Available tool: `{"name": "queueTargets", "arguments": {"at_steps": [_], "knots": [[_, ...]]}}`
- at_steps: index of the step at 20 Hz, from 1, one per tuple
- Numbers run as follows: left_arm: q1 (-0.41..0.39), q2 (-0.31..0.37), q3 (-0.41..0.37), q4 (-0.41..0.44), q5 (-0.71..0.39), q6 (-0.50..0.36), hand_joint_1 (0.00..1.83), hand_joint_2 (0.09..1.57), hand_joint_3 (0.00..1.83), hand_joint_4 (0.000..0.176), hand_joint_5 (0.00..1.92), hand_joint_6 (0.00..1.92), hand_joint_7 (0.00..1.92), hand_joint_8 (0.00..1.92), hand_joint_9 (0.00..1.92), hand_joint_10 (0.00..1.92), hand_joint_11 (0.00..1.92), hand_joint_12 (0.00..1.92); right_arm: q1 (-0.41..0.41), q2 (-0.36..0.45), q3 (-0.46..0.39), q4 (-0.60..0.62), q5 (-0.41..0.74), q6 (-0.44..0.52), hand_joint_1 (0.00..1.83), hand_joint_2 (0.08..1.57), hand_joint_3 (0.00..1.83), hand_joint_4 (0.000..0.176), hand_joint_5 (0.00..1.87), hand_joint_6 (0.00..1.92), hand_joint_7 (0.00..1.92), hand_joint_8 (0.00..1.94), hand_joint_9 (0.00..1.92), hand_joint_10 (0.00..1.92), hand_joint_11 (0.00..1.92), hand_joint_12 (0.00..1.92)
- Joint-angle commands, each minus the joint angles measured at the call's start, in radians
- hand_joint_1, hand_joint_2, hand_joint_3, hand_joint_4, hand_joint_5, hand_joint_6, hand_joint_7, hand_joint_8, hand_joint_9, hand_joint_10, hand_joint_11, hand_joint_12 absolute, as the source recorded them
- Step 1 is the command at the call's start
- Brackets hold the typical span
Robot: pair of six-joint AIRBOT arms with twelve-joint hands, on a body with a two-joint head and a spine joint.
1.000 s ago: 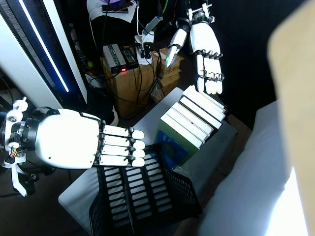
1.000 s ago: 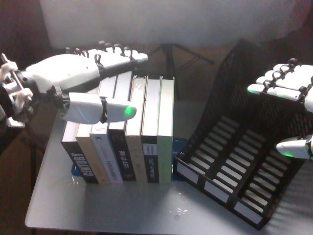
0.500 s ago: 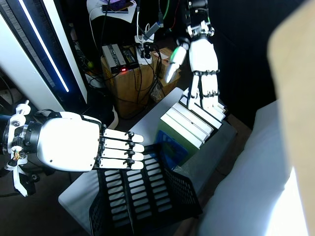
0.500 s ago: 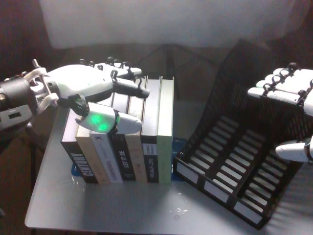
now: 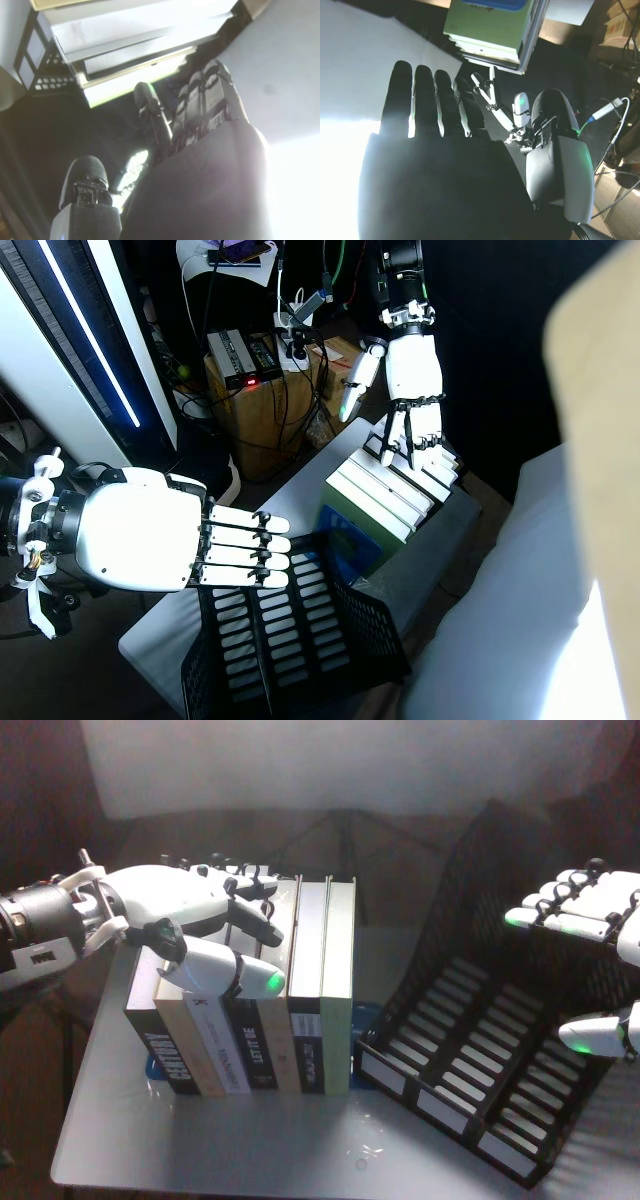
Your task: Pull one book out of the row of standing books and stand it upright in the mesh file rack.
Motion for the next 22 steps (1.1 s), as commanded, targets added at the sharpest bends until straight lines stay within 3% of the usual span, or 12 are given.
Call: {"name": "queueTargets", "arguments": {"at_steps": [1, 2, 5, 10, 11, 12, 14, 15, 16, 19, 22], "knots": [[-0.011, -0.002, 0.005, -0.011, -0.072, 0.000, 0.12, 1.19, 0.00, 0.043, 0.53, 0.02, 0.00, 0.00, 0.00, 0.00, 0.00, 0.00, 0.002, 0.009, 0.004, 0.016, 0.107, 0.000, 0.20, 1.22, 0.01, 0.000, 0.00, 0.00, 0.00, 0.00, 0.00, 0.00, 0.00, 0.00], [-0.012, -0.006, 0.006, -0.003, -0.065, 0.000, 0.10, 1.20, 0.01, 0.058, 0.53, 0.02, 0.00, 0.00, 0.00, 0.00, 0.00, 0.00, 0.001, 0.009, 0.004, 0.019, 0.108, 0.000, 0.21, 1.22, 0.01, 0.000, 0.00, 0.00, 0.00, 0.00, 0.00, 0.00, 0.00, 0.00], [-0.020, -0.019, 0.006, 0.055, -0.029, 0.000, 0.09, 1.19, 0.00, 0.077, 0.52, 0.01, 0.00, 0.00, 0.00, 0.00, 0.00, 0.00, -0.003, 0.009, 0.004, 0.023, 0.110, 0.000, 0.20, 1.22, 0.00, 0.000, 0.00, 0.00, 0.00, 0.00, 0.00, 0.00, 0.00, 0.00], [-0.023, -0.016, -0.012, 0.138, 0.012, 0.000, 0.09, 1.19, 0.00, 0.080, 0.51, 0.01, 0.00, 0.00, 0.00, 0.00, 0.00, 0.00, -0.009, 0.008, 0.003, 0.030, 0.112, 0.001, 0.19, 1.22, 0.00, 0.000, 0.00, 0.00, 0.00, 0.00, 0.00, 0.00, 0.00, 0.00], [-0.023, -0.012, -0.026, 0.176, 0.024, 0.000, 0.08, 1.19, 0.00, 0.020, 0.62, 0.05, 0.00, 0.00, 0.00, 0.00, 0.00, 0.00, -0.011, 0.007, 0.003, 0.031, 0.113, 0.001, 0.21, 1.22, 0.00, 0.000, 0.00, 0.00, 0.00, 0.00, 0.00, 0.00, 0.00, 0.00], [-0.023, -0.010, -0.033, 0.200, 0.028, 0.000, 0.05, 1.18, 0.00, 0.011, 0.69, 0.04, 0.04, 0.00, 0.00, 0.00, 0.00, 0.00, -0.012, 0.007, 0.003, 0.033, 0.113, 0.002, 0.20, 1.22, 0.00, 0.000, 0.00, 0.00, 0.00, 0.00, 0.00, 0.00, 0.00, 0.00], [-0.018, -0.005, -0.049, 0.264, 0.030, 0.000, 0.14, 1.14, 0.00, 0.000, 0.81, 0.04, 0.11, 0.01, 0.00, 0.00, 0.00, 0.00, -0.018, 0.007, 0.003, 0.037, 0.115, 0.004, 0.21, 1.22, 0.00, 0.000, 0.00, 0.00, 0.00, 0.00, 0.00, 0.00, 0.00, 0.00], [-0.016, 0.000, -0.054, 0.264, 0.024, 0.000, 0.13, 1.14, 0.00, 0.001, 0.77, 0.02, 0.10, 0.00, 0.00, 0.00, 0.00, 0.00, -0.021, 0.007, 0.003, 0.041, 0.118, 0.004, 0.21, 1.22, 0.00, 0.000, 0.00, 0.00, 0.00, 0.00, 0.00, 0.00, 0.00, 0.00], [-0.018, 0.001, -0.054, 0.258, 0.023, 0.000, 0.09, 1.16, 0.00, 0.015, 0.73, 0.01, 0.08, 0.00, 0.00, 0.00, 0.00, 0.00, -0.024, 0.007, 0.003, 0.044, 0.120, 0.004, 0.21, 1.22, 0.00, 0.000, 0.00, 0.00, 0.00, 0.00, 0.00, 0.00, 0.00, 0.00], [-0.026, 0.000, -0.054, 0.300, 0.039, 0.000, 0.06, 1.17, 0.00, 0.000, 0.74, 0.01, 0.08, 0.00, 0.00, 0.00, 0.00, 0.00, -0.027, 0.007, 0.003, 0.047, 0.122, 0.004, 0.22, 1.22, 0.00, 0.000, 0.00, 0.00, 0.00, 0.00, 0.00, 0.00, 0.00, 0.00], [0.006, 0.005, -0.070, 0.316, 0.029, 0.000, 0.03, 1.17, 0.00, 0.012, 0.70, 0.00, 0.09, 0.00, 0.00, 0.00, 0.00, 0.00, -0.027, 0.007, 0.003, 0.048, 0.122, 0.005, 0.22, 1.22, 0.00, 0.000, 0.00, 0.00, 0.00, 0.00, 0.00, 0.00, 0.00, 0.00]]}}
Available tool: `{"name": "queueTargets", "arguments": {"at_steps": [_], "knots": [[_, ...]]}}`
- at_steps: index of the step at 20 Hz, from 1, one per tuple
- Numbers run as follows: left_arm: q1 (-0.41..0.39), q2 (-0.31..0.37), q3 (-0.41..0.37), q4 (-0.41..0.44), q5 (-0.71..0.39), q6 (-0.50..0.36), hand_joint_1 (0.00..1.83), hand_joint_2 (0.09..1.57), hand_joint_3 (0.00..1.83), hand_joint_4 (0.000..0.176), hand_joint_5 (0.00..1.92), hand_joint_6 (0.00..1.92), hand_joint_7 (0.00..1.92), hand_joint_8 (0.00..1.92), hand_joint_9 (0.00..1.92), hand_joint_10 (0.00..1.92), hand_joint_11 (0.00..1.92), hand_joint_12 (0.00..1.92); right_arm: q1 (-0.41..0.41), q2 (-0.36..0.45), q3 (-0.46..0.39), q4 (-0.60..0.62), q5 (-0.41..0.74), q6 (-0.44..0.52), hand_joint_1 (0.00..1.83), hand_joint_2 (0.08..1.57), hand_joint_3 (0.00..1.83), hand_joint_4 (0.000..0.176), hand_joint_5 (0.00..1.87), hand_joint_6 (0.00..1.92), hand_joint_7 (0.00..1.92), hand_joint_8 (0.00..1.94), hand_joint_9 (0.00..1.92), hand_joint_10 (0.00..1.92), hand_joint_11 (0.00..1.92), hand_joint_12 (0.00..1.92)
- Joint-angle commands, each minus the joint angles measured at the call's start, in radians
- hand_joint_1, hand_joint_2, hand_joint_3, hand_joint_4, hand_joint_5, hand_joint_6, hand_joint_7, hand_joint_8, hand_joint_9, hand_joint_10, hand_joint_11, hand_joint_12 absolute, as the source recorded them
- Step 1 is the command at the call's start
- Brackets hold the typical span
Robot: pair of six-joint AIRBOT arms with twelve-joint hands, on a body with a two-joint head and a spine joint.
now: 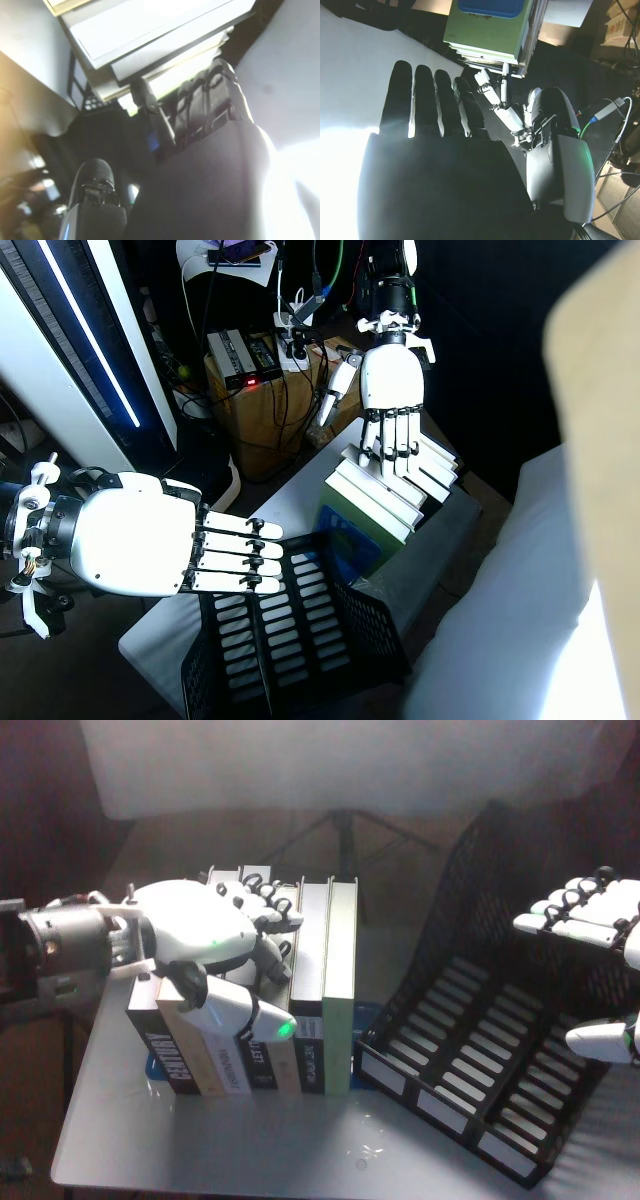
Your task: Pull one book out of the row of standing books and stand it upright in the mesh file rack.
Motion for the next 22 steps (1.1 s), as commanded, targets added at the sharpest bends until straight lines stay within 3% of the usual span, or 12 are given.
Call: {"name": "queueTargets", "arguments": {"at_steps": [1, 2, 3, 4, 6, 7, 9, 10, 17, 19, 22], "knots": [[0.019, 0.001, -0.003, -0.003, -0.028, 0.004, 0.03, 1.16, 0.00, 0.021, 0.69, 0.00, 0.09, 0.00, 0.00, 0.00, 0.00, 0.00, 0.001, 0.008, 0.003, 0.018, 0.108, 0.002, 0.22, 1.23, 0.00, 0.000, 0.00, 0.00, 0.00, 0.00, 0.00, 0.00, 0.00, 0.00], [0.024, 0.001, -0.001, -0.016, -0.032, 0.004, 0.08, 1.15, 0.00, 0.014, 0.72, 0.01, 0.09, 0.00, 0.00, 0.00, 0.00, 0.00, -0.002, 0.008, 0.003, 0.022, 0.110, 0.002, 0.23, 1.23, 0.00, 0.000, 0.00, 0.00, 0.00, 0.00, 0.00, 0.00, 0.00, 0.00], [0.024, 0.001, 0.004, -0.030, -0.036, 0.004, 0.06, 1.16, 0.00, 0.019, 0.72, 0.01, 0.07, 0.00, 0.00, 0.00, 0.00, 0.00, -0.006, 0.008, 0.002, 0.025, 0.113, 0.003, 0.21, 1.23, 0.00, 0.000, 0.00, 0.00, 0.00, 0.00, 0.00, 0.00, 0.00, 0.00], [0.022, 0.001, 0.005, -0.044, -0.038, 0.004, 0.02, 1.17, 0.01, 0.000, 0.62, 0.00, 0.03, 0.00, 0.00, 0.00, 0.00, 0.00, -0.007, 0.008, 0.002, 0.027, 0.113, 0.004, 0.21, 1.22, 0.00, 0.000, 0.00, 0.00, 0.00, 0.00, 0.00, 0.00, 0.00, 0.00], [0.007, 0.001, 0.009, -0.062, -0.041, 0.004, 0.00, 1.19, 0.01, 0.018, 0.42, 0.00, 0.00, 0.00, 0.00, 0.00, 0.00, 0.00, -0.007, 0.008, 0.003, 0.027, 0.113, 0.004, 0.22, 1.22, 0.00, 0.000, 0.00, 0.00, 0.00, 0.00, 0.00, 0.00, 0.00, 0.00], [-0.001, 0.001, 0.009, -0.070, -0.045, 0.004, 0.00, 1.21, 0.02, 0.016, 0.34, 0.00, 0.00, 0.00, 0.00, 0.00, 0.00, 0.00, -0.007, 0.008, 0.003, 0.027, 0.113, 0.004, 0.22, 1.23, 0.00, 0.000, 0.00, 0.00, 0.00, 0.00, 0.00, 0.00, 0.00, 0.00], [-0.011, 0.001, 0.009, -0.072, -0.046, 0.004, 0.00, 1.23, 0.02, 0.019, 0.26, 0.00, 0.00, 0.00, 0.00, 0.00, 0.00, 0.00, -0.008, 0.008, 0.003, 0.027, 0.113, 0.004, 0.22, 1.23, 0.00, 0.000, 0.00, 0.00, 0.00, 0.00, 0.00, 0.00, 0.00, 0.00], [-0.013, 0.002, 0.009, -0.072, -0.046, 0.004, 0.00, 1.23, 0.02, 0.032, 0.24, 0.00, 0.00, 0.00, 0.00, 0.00, 0.00, 0.00, -0.008, 0.008, 0.003, 0.027, 0.113, 0.004, 0.22, 1.23, 0.00, 0.000, 0.00, 0.00, 0.00, 0.00, 0.00, 0.00, 0.00, 0.00], [-0.020, 0.016, 0.004, -0.083, -0.038, 0.004, 0.00, 1.21, 0.01, 0.029, 0.28, 0.02, 0.00, 0.00, 0.00, 0.00, 0.00, 0.00, -0.016, 0.009, 0.004, 0.030, 0.113, 0.006, 0.23, 1.23, 0.00, 0.000, 0.00, 0.00, 0.00, 0.00, 0.00, 0.00, 0.00, 0.00], [-0.021, 0.020, 0.001, -0.083, -0.030, 0.004, 0.00, 1.22, 0.01, 0.005, 0.37, 0.05, 0.00, 0.00, 0.00, 0.00, 0.00, 0.00, -0.017, 0.009, 0.004, 0.032, 0.113, 0.007, 0.21, 1.23, 0.00, 0.000, 0.00, 0.00, 0.00, 0.00, 0.00, 0.00, 0.00, 0.00], [-0.022, 0.022, 0.001, -0.084, -0.028, 0.004, 0.00, 1.24, 0.00, 0.000, 0.49, 0.04, 0.00, 0.00, 0.00, 0.00, 0.00, 0.00, -0.019, 0.009, 0.004, 0.033, 0.113, 0.008, 0.22, 1.24, 0.00, 0.000, 0.00, 0.00, 0.00, 0.00, 0.00, 0.00, 0.00, 0.00]]}}
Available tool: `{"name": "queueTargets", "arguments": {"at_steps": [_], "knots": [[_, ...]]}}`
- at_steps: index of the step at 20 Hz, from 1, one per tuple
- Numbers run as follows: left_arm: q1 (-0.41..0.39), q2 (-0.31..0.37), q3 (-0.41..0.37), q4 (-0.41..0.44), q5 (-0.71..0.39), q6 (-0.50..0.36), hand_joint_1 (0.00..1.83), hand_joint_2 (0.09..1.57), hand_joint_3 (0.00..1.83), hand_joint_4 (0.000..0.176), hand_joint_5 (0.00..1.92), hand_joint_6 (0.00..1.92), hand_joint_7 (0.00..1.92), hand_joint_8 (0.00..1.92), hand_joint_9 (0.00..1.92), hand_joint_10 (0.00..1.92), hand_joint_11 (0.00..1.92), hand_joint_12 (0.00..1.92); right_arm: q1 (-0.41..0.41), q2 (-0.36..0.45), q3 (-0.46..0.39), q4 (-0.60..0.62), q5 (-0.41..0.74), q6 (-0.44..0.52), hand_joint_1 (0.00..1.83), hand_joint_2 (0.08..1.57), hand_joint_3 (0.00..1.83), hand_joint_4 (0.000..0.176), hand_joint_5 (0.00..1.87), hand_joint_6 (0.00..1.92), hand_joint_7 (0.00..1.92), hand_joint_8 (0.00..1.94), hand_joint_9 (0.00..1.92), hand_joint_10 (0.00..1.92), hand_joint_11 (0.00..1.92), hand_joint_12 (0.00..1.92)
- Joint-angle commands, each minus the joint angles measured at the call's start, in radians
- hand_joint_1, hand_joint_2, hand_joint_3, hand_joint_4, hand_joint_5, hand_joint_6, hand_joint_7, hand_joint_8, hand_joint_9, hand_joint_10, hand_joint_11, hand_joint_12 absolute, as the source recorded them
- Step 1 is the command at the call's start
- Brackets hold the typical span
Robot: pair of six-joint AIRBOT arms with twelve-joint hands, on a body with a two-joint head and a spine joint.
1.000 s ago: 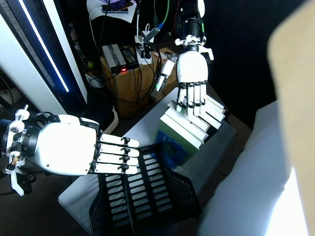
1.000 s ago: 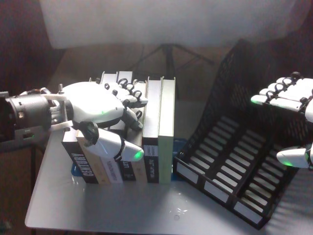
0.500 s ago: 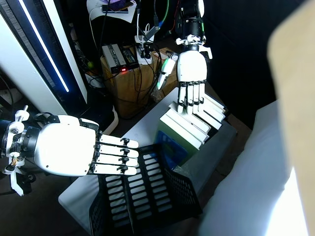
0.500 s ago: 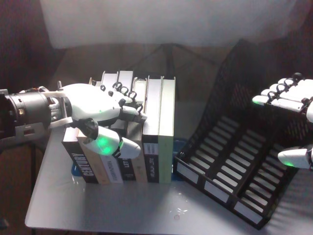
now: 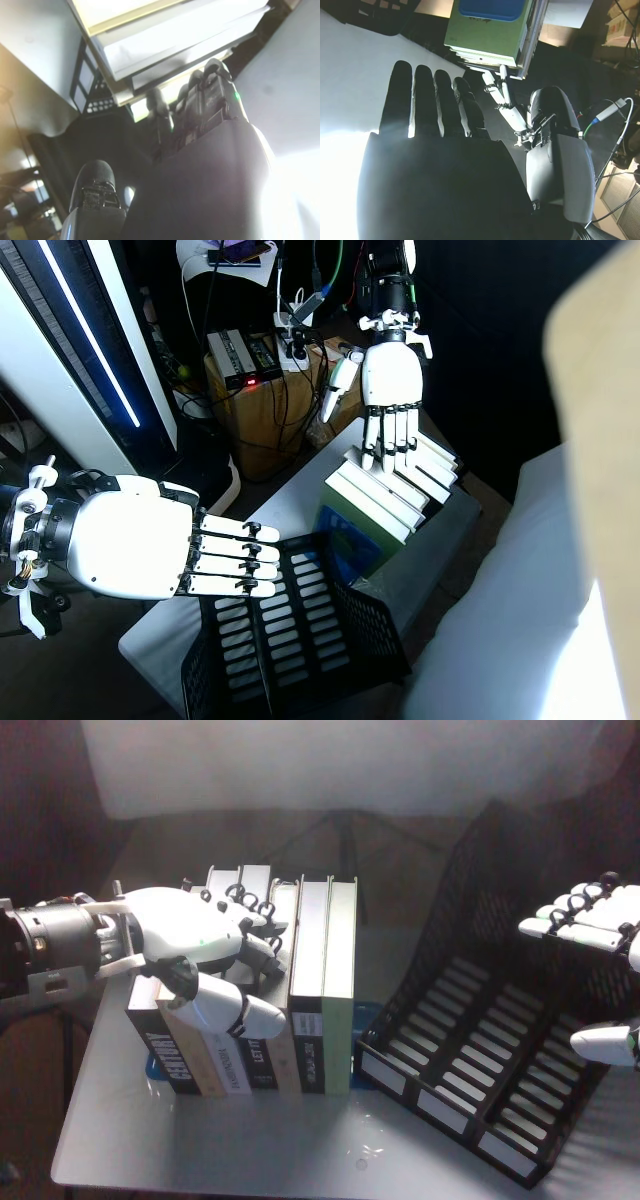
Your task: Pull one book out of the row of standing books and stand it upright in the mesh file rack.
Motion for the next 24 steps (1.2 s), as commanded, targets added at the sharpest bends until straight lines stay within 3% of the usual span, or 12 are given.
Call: {"name": "queueTargets", "arguments": {"at_steps": [1, 8, 11, 13, 21, 24], "knots": [[-0.010, 0.013, -0.003, -0.015, -0.063, 0.003, 0.00, 1.24, 0.01, 0.000, 0.49, 0.04, 0.00, 0.00, 0.00, 0.00, 0.00, 0.00, 0.000, 0.009, 0.004, 0.015, 0.105, 0.004, 0.23, 1.23, 0.00, 0.000, 0.00, 0.00, 0.00, 0.00, 0.00, 0.00, 0.00, 0.00], [-0.008, 0.017, -0.008, -0.011, -0.053, 0.003, 0.00, 1.24, 0.00, 0.001, 0.50, 0.03, 0.00, 0.00, 0.00, 0.00, 0.00, 0.00, -0.003, 0.009, 0.004, 0.018, 0.107, 0.005, 0.25, 1.25, 0.00, 0.000, 0.00, 0.00, 0.00, 0.00, 0.00, 0.00, 0.00, 0.00], [0.004, 0.012, -0.014, 0.058, -0.037, 0.003, 0.00, 1.23, 0.00, 0.006, 0.54, 0.04, 0.00, 0.00, 0.00, 0.00, 0.00, 0.00, -0.004, 0.009, 0.004, 0.020, 0.107, 0.005, 0.26, 1.25, 0.00, 0.000, 0.00, 0.00, 0.00, 0.00, 0.00, 0.00, 0.00, 0.00], [0.020, 0.026, -0.043, 0.103, -0.030, 0.003, 0.00, 1.22, 0.00, 0.000, 0.68, 0.09, 0.00, 0.00, 0.00, 0.00, 0.00, 0.00, -0.007, 0.009, 0.003, 0.021, 0.108, 0.012, 0.26, 1.25, 0.00, 0.000, 0.00, 0.00, 0.00, 0.00, 0.00, 0.00, 0.00, 0.00], [0.064, 0.066, -0.098, 0.115, -0.066, 0.003, 0.00, 1.25, 0.00, 0.000, 0.70, 0.04, 0.00, 0.00, 0.00, 0.00, 0.00, 0.00, -0.012, 0.009, 0.002, 0.029, 0.111, 0.015, 0.24, 1.25, 0.00, 0.000, 0.00, 0.00, 0.00, 0.00, 0.00, 0.00, 0.00, 0.00], [0.076, 0.077, -0.119, 0.188, -0.087, 0.003, 0.00, 1.24, 0.00, 0.000, 0.70, 0.03, 0.00, 0.00, 0.00, 0.00, 0.00, 0.00, -0.018, 0.009, 0.001, 0.036, 0.111, 0.017, 0.23, 1.25, 0.00, 0.000, 0.00, 0.00, 0.00, 0.00, 0.00, 0.00, 0.00, 0.00]]}}
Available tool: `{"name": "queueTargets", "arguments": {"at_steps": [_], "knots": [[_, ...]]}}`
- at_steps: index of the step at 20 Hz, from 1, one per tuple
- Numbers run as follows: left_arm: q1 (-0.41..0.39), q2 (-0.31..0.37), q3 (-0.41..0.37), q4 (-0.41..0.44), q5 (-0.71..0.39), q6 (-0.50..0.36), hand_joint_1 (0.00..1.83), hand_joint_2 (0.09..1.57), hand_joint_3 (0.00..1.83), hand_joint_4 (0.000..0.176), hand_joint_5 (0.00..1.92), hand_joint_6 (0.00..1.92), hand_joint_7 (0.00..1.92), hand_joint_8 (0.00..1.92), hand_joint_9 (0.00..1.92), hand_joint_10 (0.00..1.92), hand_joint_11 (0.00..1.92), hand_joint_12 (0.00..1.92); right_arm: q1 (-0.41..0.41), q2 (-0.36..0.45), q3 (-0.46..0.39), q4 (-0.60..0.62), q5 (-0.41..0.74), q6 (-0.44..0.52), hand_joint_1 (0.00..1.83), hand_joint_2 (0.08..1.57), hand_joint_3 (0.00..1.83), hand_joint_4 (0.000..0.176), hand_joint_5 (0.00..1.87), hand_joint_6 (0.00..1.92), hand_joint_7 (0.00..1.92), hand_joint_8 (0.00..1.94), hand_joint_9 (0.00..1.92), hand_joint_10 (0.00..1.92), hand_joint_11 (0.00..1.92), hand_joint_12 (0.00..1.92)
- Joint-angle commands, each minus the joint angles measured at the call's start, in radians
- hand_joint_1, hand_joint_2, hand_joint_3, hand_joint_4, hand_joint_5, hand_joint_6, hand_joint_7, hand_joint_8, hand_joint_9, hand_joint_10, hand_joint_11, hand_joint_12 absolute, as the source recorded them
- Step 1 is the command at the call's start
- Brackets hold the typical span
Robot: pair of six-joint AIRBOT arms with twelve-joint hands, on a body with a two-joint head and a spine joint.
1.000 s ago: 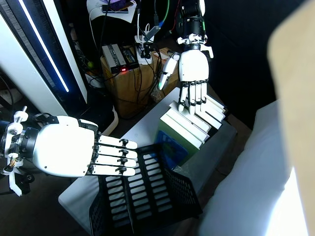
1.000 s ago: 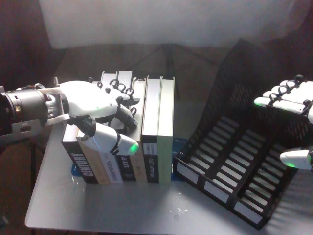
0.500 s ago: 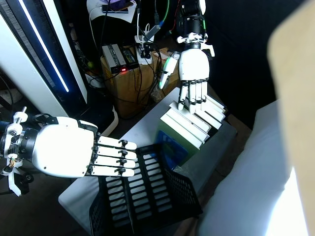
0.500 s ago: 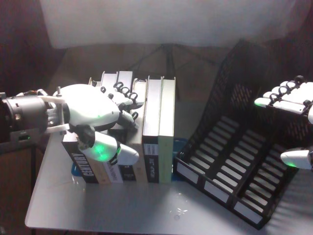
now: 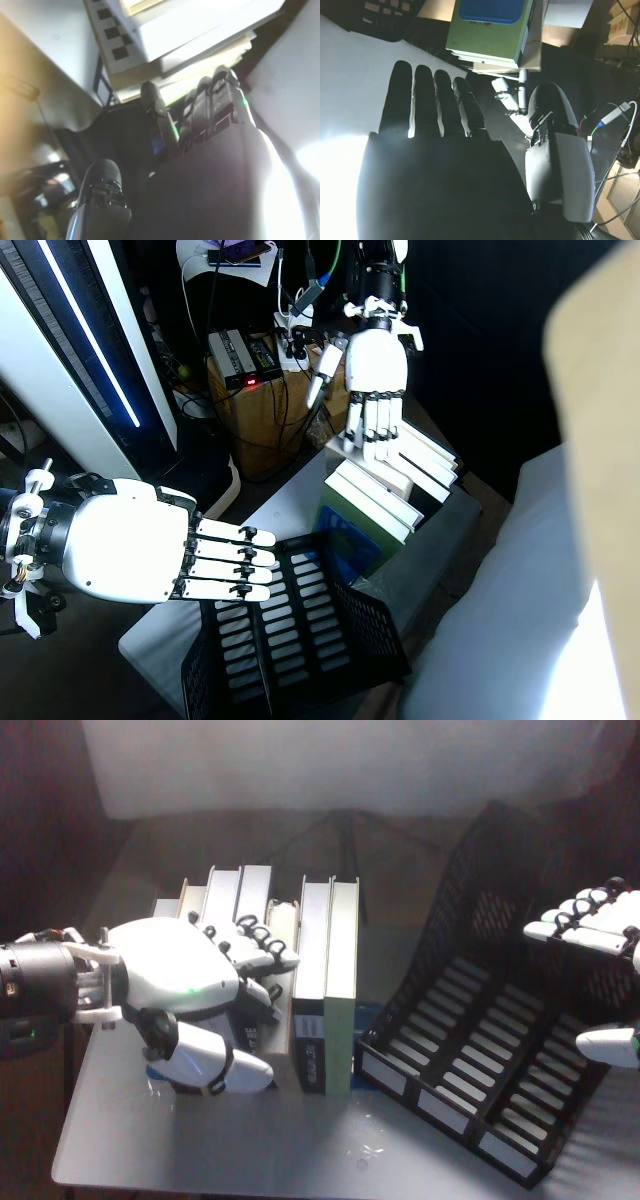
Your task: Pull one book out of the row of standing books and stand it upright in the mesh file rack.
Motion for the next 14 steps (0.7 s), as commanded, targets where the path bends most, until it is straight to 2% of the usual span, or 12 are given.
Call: {"name": "queueTargets", "arguments": {"at_steps": [1, 3, 5, 12, 14], "knots": [[0.012, 0.002, -0.010, 0.030, -0.020, 0.006, 0.00, 1.24, 0.00, 0.000, 0.69, 0.03, 0.00, 0.00, 0.00, 0.00, 0.00, 0.00, -0.001, 0.009, 0.001, 0.015, 0.106, 0.006, 0.23, 1.24, 0.00, 0.000, 0.00, 0.00, 0.00, 0.00, 0.00, 0.00, 0.00, 0.00], [0.024, 0.011, -0.024, 0.057, -0.032, 0.006, 0.00, 1.25, 0.00, 0.000, 0.71, 0.04, 0.00, 0.00, 0.00, 0.00, 0.00, 0.00, -0.001, 0.009, 0.001, 0.017, 0.105, 0.007, 0.21, 1.24, 0.00, 0.000, 0.00, 0.00, 0.00, 0.00, 0.00, 0.00, 0.00, 0.00], [0.039, 0.019, -0.036, 0.060, -0.045, 0.006, 0.04, 1.24, 0.00, 0.000, 0.71, 0.03, 0.00, 0.00, 0.00, 0.00, 0.00, 0.00, -0.004, 0.009, 0.000, 0.020, 0.105, 0.007, 0.22, 1.24, 0.00, 0.000, 0.00, 0.00, 0.00, 0.00, 0.00, 0.00, 0.00, 0.00], [0.090, 0.024, -0.058, 0.072, -0.086, 0.006, 0.00, 1.25, 0.00, 0.000, 0.73, 0.03, 0.00, 0.00, 0.00, 0.00, 0.00, 0.00, -0.011, 0.009, 0.000, 0.029, 0.105, 0.007, 0.27, 1.23, 0.00, 0.000, 0.00, 0.00, 0.00, 0.00, 0.00, 0.00, 0.00, 0.00], [0.114, 0.026, -0.067, 0.070, -0.099, 0.006, 0.00, 1.21, 0.00, 0.000, 0.60, 0.00, 0.00, 0.00, 0.00, 0.00, 0.00, 0.00, -0.011, 0.009, 0.000, 0.029, 0.106, 0.007, 0.26, 1.23, 0.00, 0.000, 0.00, 0.00, 0.00, 0.00, 0.00, 0.00, 0.00, 0.00]]}}
